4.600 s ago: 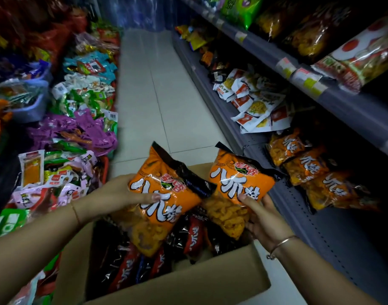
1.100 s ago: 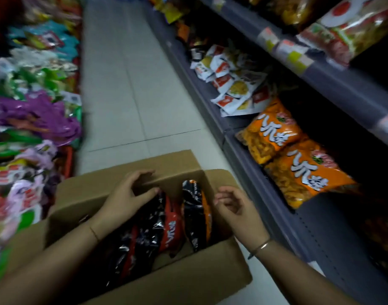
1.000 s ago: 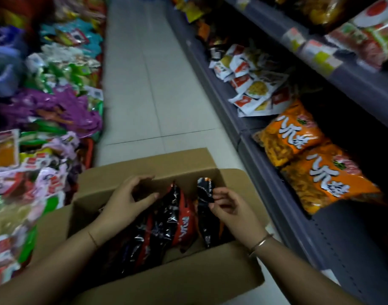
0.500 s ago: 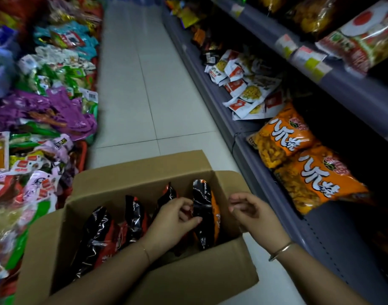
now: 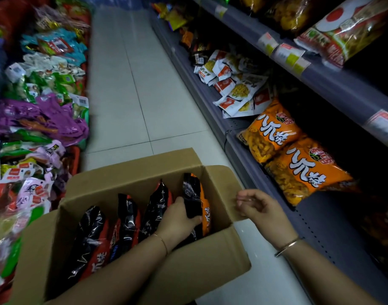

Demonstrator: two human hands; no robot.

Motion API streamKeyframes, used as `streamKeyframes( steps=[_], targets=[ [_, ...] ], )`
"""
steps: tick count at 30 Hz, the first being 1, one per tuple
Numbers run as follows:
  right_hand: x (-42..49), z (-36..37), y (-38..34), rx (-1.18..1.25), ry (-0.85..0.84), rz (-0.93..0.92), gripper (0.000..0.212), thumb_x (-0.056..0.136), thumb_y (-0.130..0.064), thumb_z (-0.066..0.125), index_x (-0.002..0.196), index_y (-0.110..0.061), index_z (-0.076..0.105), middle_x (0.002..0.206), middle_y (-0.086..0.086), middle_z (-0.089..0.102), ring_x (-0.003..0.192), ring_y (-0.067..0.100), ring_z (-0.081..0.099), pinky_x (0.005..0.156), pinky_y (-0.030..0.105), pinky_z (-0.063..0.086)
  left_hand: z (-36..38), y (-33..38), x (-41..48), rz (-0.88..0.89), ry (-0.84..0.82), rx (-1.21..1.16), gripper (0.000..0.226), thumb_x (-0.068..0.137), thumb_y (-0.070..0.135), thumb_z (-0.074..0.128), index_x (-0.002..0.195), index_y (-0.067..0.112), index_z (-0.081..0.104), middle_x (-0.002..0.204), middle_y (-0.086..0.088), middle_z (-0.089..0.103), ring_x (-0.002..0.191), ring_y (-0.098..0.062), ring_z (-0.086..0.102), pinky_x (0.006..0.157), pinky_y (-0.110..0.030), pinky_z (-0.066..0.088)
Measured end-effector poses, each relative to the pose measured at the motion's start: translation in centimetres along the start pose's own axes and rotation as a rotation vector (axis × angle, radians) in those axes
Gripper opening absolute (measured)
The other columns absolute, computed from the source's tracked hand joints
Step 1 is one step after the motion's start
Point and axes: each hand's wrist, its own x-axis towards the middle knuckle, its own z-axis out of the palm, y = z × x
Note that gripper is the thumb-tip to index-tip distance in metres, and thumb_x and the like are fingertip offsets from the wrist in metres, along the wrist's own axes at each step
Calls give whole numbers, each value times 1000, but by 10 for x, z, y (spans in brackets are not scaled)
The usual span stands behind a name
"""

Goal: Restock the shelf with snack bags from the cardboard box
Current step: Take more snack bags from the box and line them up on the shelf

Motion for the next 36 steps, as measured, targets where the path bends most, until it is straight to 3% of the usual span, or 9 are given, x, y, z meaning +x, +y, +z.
streamKeyframes(
  steps=[6,9,12,16,21,26,28,32,36],
  targets=[
    [-9,16,-1,-107,-112,-3,26,78,-2,70,93,-23,66,98,8,68,87,16,65,81,25,54,-23,10,-11,-49,-53,-440,9,89,16,64,90,7,59,91,-9,66,68,-15,65,41,-18,51],
    [-14,22,-7,-149,-221,16,48,71,-21,79,112,-32,59,115,-6,61,108,8,58,91,18,48,-46,28,-11,-29,-42,-574,21,89,16,64,72,9,53,91,-13,70,68,-18,71,48,-23,57],
    [-17,27,-15,-199,-351,-47,88,58,-47,81,133,-50,35,134,-25,42,122,-7,44,99,17,42,-72,50,-14,-6,-86,-636,19,89,18,64,82,4,53,97,-16,72,71,-27,75,67,-39,63],
    [-14,50,-24,-165,-300,-148,119,55,-42,85,144,-46,7,141,-23,35,124,-6,44,99,17,43,-97,82,-26,35,-150,-732,13,90,15,62,91,5,53,89,-27,71,61,-26,73,64,-34,62],
    [4,56,-37,-20,49,-273,86,68,-25,79,128,-53,24,120,-26,50,105,-12,54,87,16,47,-104,95,-34,123,-197,-846,13,93,17,57,98,5,60,108,-24,69,91,-29,73,79,-37,61],
    [11,33,-42,196,30,-169,78,63,-28,77,127,-47,37,123,-21,56,109,-8,57,88,22,52,-106,20,-18,108,150,-475,20,87,22,65,105,15,62,109,-9,67,106,-28,64,83,-28,53],
    [10,23,-37,225,30,-127,86,62,-30,77,137,-36,36,130,-12,57,117,6,56,94,34,51,-98,-17,-16,24,153,-263,34,82,28,71,113,18,59,118,-5,62,114,-23,59,83,-24,49],
    [5,6,-29,234,-10,-86,85,66,-27,75,140,-31,35,131,-8,58,118,11,58,87,26,54,-72,-54,-22,-1,184,157,78,72,55,72,130,8,51,135,-5,43,129,-20,38,109,-30,34],
    [-1,-6,-19,259,-42,-48,80,67,-22,75,138,-28,39,132,-3,59,119,17,58,98,42,49,-57,-59,-27,7,212,483,75,66,72,62,115,15,63,140,-4,36,131,-22,29,110,-33,29]
  ],
)
